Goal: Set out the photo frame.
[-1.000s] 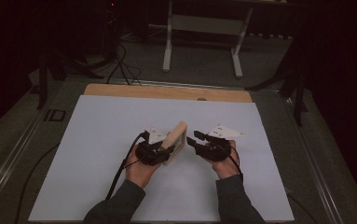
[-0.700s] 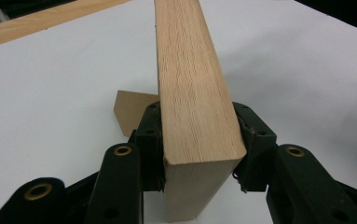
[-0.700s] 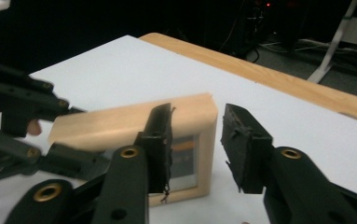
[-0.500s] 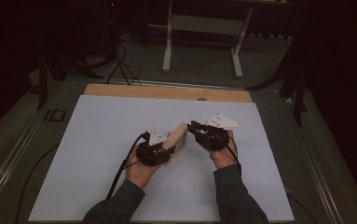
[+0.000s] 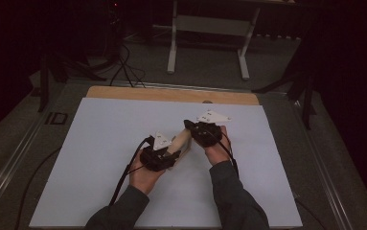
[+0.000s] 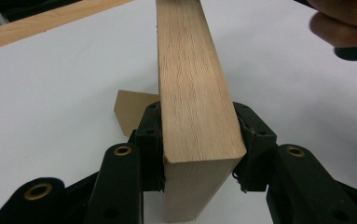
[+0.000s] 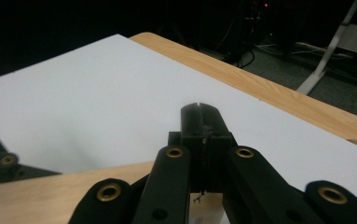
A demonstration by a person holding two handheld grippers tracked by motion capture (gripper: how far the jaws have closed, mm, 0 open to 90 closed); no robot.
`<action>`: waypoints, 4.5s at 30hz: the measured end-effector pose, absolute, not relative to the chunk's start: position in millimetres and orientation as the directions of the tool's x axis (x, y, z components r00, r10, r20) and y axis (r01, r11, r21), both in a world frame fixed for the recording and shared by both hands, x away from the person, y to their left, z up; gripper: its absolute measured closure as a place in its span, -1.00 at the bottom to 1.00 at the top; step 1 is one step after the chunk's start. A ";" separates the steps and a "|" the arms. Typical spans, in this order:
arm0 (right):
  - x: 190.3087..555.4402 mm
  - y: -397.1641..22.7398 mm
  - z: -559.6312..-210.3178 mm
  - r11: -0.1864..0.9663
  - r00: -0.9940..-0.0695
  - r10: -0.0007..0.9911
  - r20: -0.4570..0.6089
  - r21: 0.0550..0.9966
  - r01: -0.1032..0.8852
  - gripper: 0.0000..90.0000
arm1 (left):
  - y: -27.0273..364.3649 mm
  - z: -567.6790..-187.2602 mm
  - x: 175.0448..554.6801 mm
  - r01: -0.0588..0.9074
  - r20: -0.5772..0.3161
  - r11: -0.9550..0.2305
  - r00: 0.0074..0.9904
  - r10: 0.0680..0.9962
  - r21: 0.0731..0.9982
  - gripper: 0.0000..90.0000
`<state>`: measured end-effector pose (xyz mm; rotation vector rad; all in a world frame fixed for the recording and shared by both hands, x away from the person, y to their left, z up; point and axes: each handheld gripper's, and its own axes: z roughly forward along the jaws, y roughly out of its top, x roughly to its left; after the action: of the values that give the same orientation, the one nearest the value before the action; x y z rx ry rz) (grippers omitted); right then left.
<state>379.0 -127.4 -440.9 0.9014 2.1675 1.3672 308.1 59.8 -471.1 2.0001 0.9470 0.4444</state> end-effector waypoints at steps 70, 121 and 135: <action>376.9 -133.8 -446.4 0.374 -0.681 0.731 -0.043 0.859 0.348 1.00 | 72.7 -473.7 317.8 0.501 -0.031 -0.325 0.578 0.815 0.803 0.11; 338.5 -159.1 -438.8 0.369 -0.725 0.688 -0.044 0.881 0.296 0.15 | 85.1 -476.8 328.5 0.524 -0.048 -0.313 0.566 0.823 0.792 0.09; 333.5 -156.7 -463.2 0.433 -0.757 0.652 -0.045 0.842 0.323 -0.17 | 87.5 -478.0 330.8 0.515 -0.057 -0.315 0.583 0.811 0.797 0.07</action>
<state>333.5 -156.7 -463.2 0.8314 2.3261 1.2489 330.8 87.5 -478.0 1.9921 1.0569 0.4557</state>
